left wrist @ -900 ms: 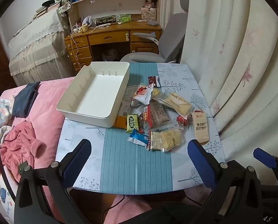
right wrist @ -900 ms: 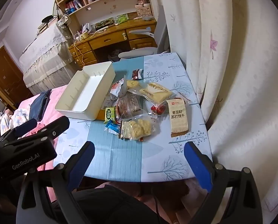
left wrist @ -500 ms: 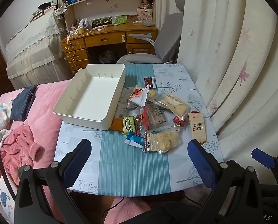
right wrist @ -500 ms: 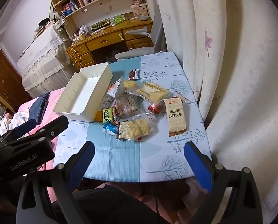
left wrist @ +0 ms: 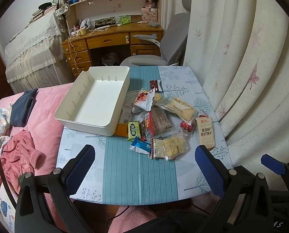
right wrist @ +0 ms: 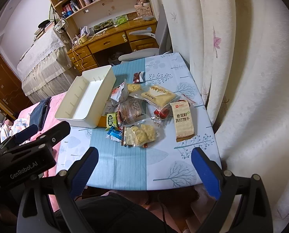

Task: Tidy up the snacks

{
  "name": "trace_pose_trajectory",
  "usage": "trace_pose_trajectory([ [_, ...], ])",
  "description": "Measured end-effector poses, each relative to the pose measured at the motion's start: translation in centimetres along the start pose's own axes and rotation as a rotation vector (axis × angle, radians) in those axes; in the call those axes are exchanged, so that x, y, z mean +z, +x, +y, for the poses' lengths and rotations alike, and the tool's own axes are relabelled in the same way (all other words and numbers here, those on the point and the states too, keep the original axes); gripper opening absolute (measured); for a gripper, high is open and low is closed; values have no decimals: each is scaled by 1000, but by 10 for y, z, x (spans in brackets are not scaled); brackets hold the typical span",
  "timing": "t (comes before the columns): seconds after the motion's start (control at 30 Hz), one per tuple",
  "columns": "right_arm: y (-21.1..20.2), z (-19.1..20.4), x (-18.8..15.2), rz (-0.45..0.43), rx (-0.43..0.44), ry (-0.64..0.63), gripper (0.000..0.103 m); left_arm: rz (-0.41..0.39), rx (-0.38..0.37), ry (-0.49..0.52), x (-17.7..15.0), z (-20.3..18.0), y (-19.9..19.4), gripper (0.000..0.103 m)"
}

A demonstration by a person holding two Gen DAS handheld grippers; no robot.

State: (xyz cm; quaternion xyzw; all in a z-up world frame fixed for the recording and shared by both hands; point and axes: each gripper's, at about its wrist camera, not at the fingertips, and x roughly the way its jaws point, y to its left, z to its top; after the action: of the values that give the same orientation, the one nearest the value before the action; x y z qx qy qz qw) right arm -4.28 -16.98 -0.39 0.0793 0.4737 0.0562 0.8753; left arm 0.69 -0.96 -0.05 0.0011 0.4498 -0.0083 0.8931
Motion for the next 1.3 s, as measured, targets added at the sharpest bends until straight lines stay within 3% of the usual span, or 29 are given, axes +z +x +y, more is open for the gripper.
trace_pose_trajectory([
  [1.07,12,8,-8,17,-7,9,97,10,-5,-11,-9,19,2,102],
  [1.3,12,3,-15,-1,17,40,97,1,25,8,-13,10,-4,102],
])
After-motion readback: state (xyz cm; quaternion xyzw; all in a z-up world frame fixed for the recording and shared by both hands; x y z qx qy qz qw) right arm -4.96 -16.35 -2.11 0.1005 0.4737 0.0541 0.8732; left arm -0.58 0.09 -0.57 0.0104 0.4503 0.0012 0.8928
